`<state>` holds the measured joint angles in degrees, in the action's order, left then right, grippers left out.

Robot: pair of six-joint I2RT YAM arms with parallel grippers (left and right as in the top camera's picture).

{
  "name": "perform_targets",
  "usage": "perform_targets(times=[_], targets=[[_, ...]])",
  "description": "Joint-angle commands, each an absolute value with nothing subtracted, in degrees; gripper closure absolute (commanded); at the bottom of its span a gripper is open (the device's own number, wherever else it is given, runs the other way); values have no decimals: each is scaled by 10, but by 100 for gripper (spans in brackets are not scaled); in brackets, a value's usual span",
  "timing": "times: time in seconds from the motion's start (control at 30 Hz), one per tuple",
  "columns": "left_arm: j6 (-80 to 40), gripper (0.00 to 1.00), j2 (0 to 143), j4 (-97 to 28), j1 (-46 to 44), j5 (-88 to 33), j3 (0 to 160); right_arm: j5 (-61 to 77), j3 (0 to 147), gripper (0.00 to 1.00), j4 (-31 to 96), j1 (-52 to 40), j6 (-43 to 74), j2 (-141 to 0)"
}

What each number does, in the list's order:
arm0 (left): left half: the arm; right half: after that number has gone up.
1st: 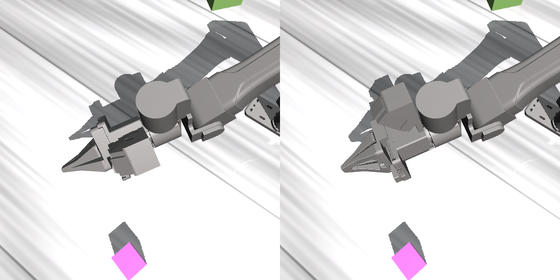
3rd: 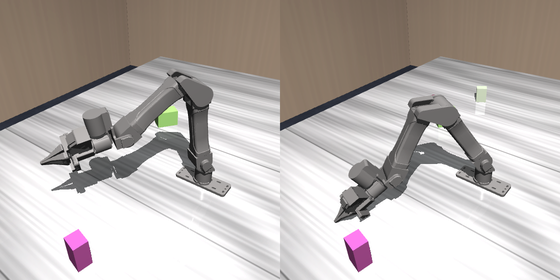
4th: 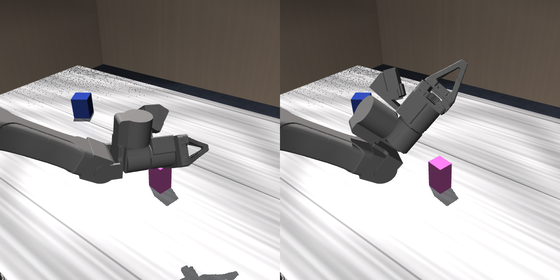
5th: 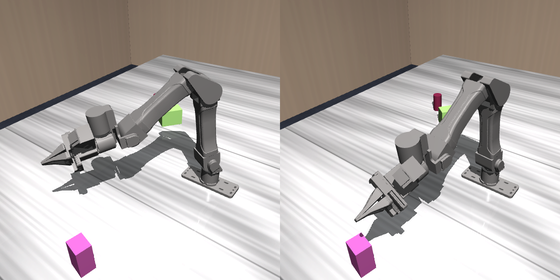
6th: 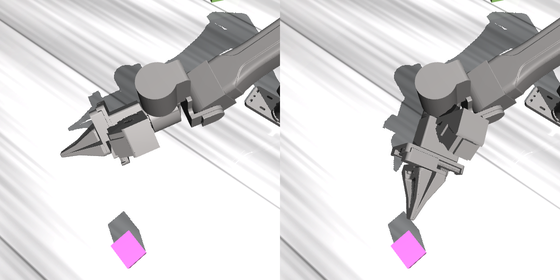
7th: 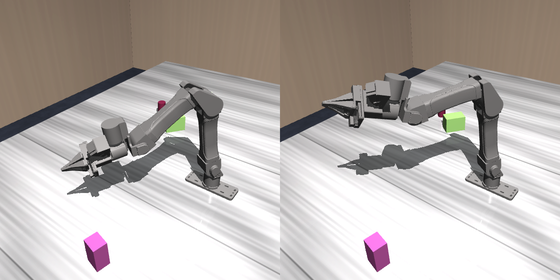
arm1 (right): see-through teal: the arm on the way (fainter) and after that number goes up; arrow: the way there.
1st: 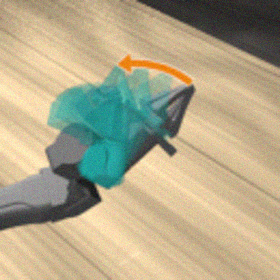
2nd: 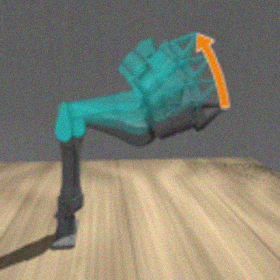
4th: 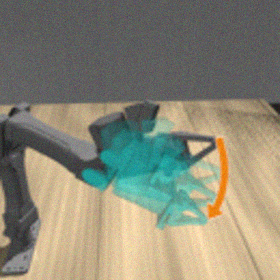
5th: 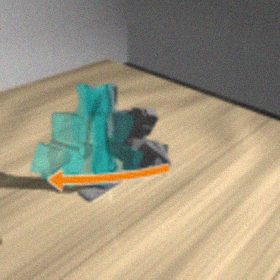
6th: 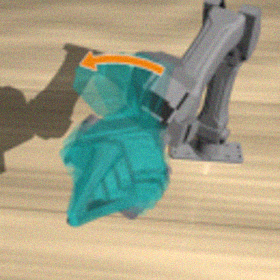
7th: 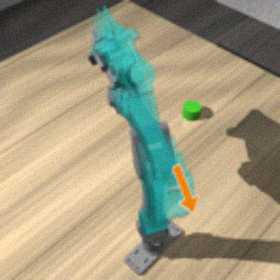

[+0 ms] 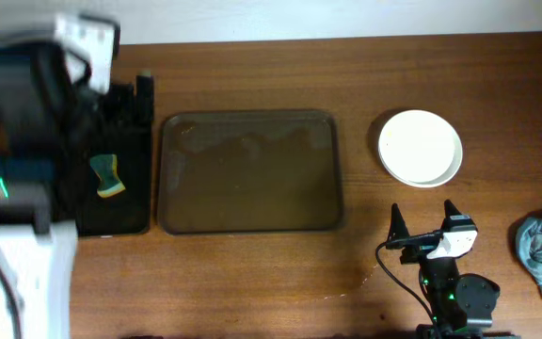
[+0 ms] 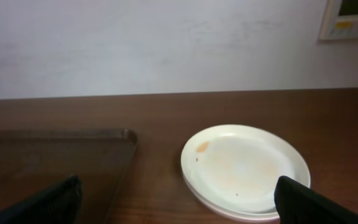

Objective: Clean dirty plates on tray and stack at the side

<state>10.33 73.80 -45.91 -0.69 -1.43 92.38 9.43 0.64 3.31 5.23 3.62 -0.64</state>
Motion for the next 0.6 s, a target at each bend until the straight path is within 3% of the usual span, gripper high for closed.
perform_targets(times=[0.0, 0.1, 0.27, 0.43, 0.57], targets=[[119, 1, 579, -362, 42, -8, 645, 101, 3, 2, 37, 49, 34, -3], [124, 1, 412, -192, 81, -11, 402, 101, 3, 2, 37, 49, 34, -3], [151, 1, 174, -53, 91, -52, 169, 101, 3, 2, 37, 49, 34, -3], [184, 1, 1, -14, 91, -63, 27, 101, 3, 2, 37, 49, 34, -3], [218, 1, 4, -41, 91, -56, 4, 101, 3, 2, 37, 49, 34, -3]])
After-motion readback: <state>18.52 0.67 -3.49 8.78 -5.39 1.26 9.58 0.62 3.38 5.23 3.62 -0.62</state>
